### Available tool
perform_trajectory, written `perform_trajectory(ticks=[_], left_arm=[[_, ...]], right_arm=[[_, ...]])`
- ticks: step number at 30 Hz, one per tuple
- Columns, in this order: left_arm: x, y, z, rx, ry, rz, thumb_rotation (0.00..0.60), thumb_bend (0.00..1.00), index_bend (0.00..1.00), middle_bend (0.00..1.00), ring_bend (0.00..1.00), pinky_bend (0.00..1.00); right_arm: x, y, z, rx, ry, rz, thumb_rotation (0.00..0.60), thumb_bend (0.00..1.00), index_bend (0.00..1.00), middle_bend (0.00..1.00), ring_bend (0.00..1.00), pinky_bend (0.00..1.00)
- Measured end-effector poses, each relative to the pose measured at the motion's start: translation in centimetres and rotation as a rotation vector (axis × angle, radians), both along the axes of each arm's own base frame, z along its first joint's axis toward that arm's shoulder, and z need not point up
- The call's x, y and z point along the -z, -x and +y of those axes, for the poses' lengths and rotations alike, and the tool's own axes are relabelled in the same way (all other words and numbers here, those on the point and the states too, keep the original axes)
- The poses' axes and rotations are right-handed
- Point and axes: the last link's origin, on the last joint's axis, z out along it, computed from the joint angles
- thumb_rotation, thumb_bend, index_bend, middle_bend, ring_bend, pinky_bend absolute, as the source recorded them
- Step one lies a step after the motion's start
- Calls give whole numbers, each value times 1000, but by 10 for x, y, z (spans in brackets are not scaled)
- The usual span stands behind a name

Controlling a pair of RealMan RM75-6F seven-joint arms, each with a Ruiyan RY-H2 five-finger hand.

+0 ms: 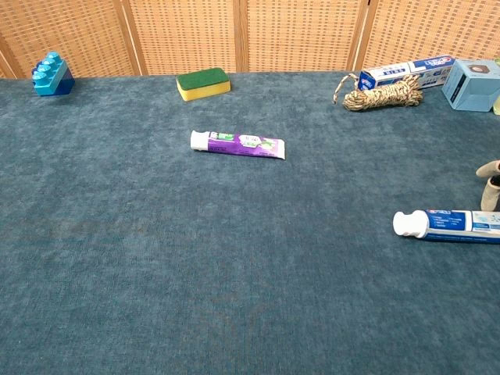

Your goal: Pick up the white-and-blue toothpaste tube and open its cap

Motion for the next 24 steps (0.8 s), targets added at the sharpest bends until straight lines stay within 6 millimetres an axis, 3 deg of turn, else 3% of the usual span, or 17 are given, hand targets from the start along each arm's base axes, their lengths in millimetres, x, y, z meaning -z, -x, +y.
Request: perform_trajectory(ticks=[9,13,24], left_arm=[[-2,2,-2,-3,-6,-5,600,235,239,86,75,29],[-2,4,-4,-7,-8,-5,600,236,239,84,73,28],[-3,6,-5,-11,-8,-9,600,236,234,78,57,24]], right_arm=[[2,-4,-4,10,-8,-14,600,208,466,169,103,173],[4,-6,-5,15,-13,-21,600,225,507,192,118,180],[2,-18,-8,8,-7,-88,600,403,723,468,379,393]])
